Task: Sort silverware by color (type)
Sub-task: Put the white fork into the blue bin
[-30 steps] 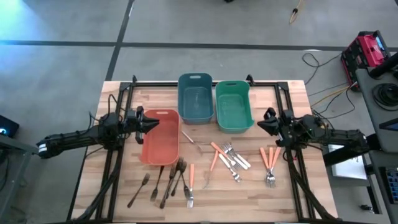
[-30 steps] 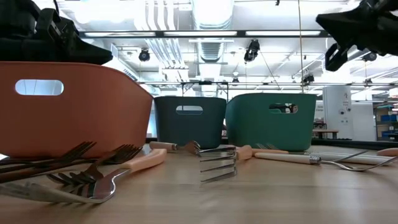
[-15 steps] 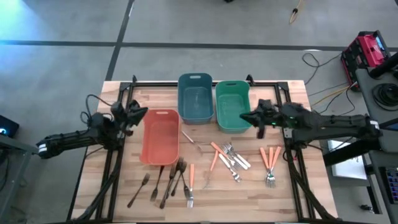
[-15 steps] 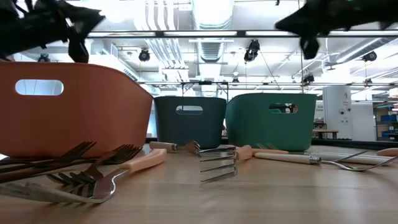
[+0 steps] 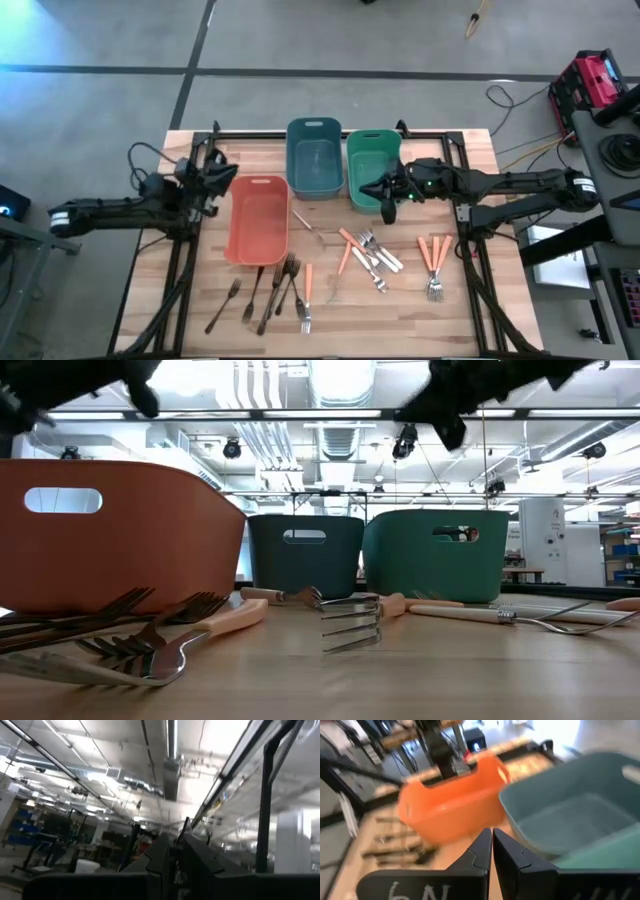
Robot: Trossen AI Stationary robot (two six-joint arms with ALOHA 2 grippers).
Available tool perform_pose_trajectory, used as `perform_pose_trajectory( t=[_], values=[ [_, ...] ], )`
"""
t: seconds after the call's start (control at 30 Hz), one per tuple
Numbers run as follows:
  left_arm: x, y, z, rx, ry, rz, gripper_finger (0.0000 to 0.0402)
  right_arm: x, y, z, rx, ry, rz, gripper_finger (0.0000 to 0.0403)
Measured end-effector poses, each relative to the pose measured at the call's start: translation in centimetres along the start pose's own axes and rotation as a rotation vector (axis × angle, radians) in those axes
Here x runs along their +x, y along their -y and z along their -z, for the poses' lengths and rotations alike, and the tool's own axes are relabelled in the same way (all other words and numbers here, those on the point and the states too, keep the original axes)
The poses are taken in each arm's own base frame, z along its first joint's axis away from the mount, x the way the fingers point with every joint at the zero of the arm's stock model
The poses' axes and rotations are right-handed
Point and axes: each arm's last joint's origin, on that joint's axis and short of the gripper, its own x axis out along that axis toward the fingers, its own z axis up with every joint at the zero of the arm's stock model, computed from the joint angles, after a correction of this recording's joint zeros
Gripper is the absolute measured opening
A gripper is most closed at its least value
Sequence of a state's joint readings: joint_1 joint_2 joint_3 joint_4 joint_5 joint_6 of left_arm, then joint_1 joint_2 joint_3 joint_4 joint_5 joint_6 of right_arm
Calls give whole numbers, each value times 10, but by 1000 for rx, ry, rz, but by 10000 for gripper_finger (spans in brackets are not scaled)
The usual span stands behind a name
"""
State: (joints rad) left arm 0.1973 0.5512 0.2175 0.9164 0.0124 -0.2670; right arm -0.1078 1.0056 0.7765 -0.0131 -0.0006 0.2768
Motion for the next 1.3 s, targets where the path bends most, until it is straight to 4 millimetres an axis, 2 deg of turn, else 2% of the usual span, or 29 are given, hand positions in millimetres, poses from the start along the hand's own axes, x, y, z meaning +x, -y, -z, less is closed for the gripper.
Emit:
perform_pose_trajectory(
  t=[0.2, 0.3, 0.43, 0.53, 0.67, 0.9, 1.13, 1.3],
  values=[
    [42, 3, 13, 54, -188, -3, 37, 9, -9, -4, 81, -117, 4, 9],
    [56, 8, 20, 65, -259, 15, 37, 8, -16, -9, 124, -199, 16, 9],
    [67, 15, 25, 111, -385, 37, 37, 8, -25, -3, 159, -382, 57, 9],
    [68, 20, 28, 83, -462, 16, 37, 7, -32, -3, 194, -467, 82, 9],
    [68, 32, 23, 48, -458, 67, 37, 10, -46, 0, 202, -570, 94, 9],
    [68, 44, 21, 43, -440, 67, 37, 22, -81, 1, 365, -614, 89, 9],
    [68, 56, 24, 27, -426, 130, 37, 37, -114, 27, 535, -792, 85, 9],
    [69, 74, 26, 61, -372, 220, 37, 42, -122, 53, 633, -974, 192, 9]
  ],
)
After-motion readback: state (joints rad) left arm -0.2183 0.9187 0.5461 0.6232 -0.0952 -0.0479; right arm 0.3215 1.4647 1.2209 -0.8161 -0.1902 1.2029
